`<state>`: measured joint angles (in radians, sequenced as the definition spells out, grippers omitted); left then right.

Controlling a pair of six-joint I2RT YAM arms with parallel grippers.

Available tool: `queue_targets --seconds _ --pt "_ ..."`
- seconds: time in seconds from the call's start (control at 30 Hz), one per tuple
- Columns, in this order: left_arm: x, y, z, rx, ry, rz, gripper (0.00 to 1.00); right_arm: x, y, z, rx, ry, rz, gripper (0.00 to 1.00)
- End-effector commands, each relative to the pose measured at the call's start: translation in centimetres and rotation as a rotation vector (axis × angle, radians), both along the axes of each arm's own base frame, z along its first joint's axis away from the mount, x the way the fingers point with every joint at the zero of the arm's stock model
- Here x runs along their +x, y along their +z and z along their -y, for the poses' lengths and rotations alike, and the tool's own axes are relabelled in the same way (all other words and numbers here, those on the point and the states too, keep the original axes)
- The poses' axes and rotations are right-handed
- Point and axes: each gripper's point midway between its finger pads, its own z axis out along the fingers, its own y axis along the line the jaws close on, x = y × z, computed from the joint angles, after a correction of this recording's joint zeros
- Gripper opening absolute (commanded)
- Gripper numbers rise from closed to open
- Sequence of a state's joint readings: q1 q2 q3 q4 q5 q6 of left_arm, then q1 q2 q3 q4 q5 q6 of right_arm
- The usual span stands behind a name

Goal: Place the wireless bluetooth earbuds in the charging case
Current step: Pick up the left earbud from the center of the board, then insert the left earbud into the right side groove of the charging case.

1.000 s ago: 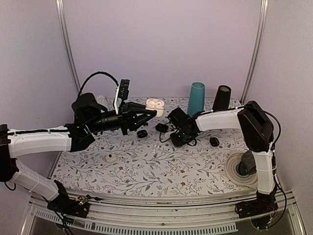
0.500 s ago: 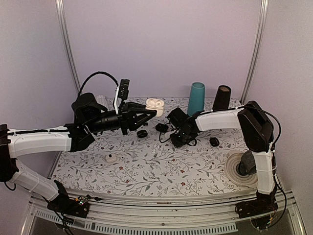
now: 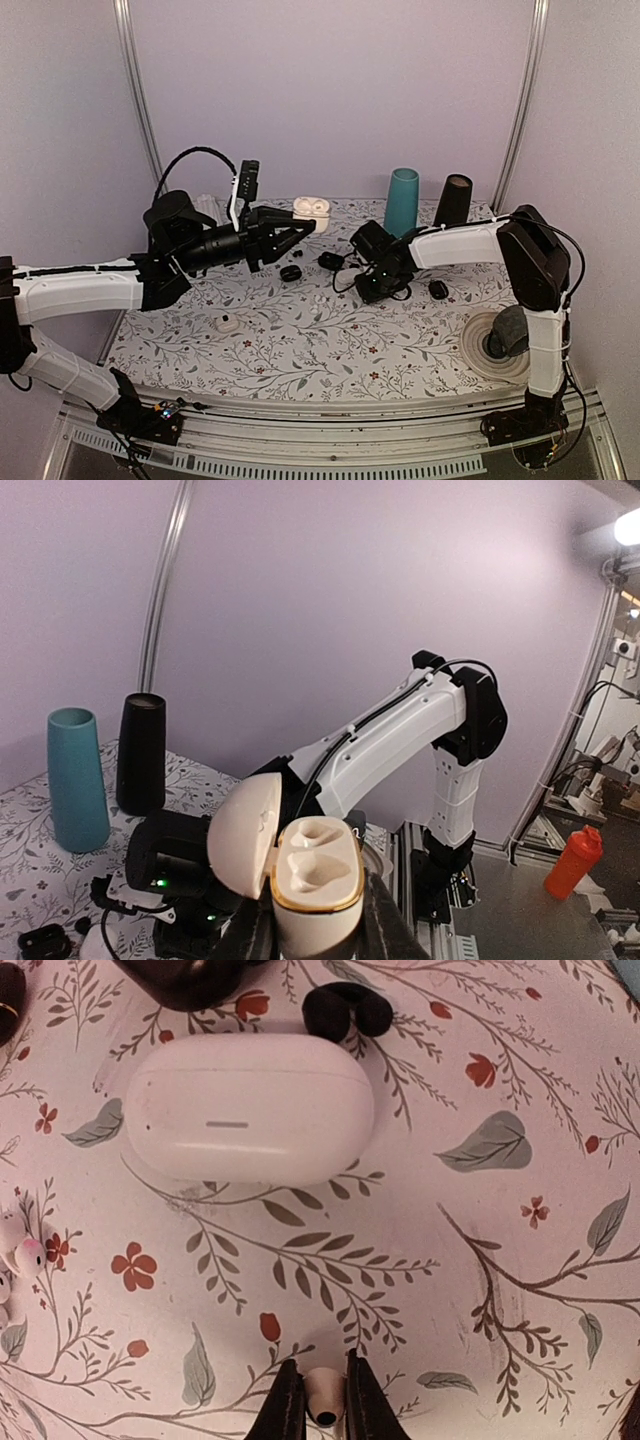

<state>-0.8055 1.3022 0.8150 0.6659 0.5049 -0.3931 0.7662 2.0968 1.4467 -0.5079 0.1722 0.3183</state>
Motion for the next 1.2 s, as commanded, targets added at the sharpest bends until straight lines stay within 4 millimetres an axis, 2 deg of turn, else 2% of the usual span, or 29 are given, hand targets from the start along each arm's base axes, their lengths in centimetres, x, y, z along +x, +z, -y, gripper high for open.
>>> queue_targets --seconds 0.0,0.13,0.57,0.73,0.8,1.17 --pt "1.2 -0.1 -1.2 -0.007 0.067 -0.011 0.00 0.1 2.7 -0.2 0.079 -0.028 0.039 0.05" --pt "1.7 -0.8 -1.5 -0.002 0.087 -0.032 0.00 0.2 4.7 -0.3 0.128 -0.045 0.086 0.05" --pt "2.9 -3.1 -1.6 0.009 0.094 -0.087 0.00 -0.2 13.9 -0.3 0.352 -0.053 0.260 0.04" --pt "2.9 -3.9 -1.2 0.021 0.075 -0.096 0.00 -1.1 18.0 -0.8 0.469 -0.016 0.318 0.04" --pt "3.0 -4.2 -1.0 0.029 0.069 -0.102 0.00 -1.8 18.9 -0.8 0.506 -0.001 0.330 0.04" --pt "3.3 -6.6 -0.1 0.063 0.039 -0.135 0.00 -4.8 27.0 -1.0 0.735 0.076 0.466 0.04"
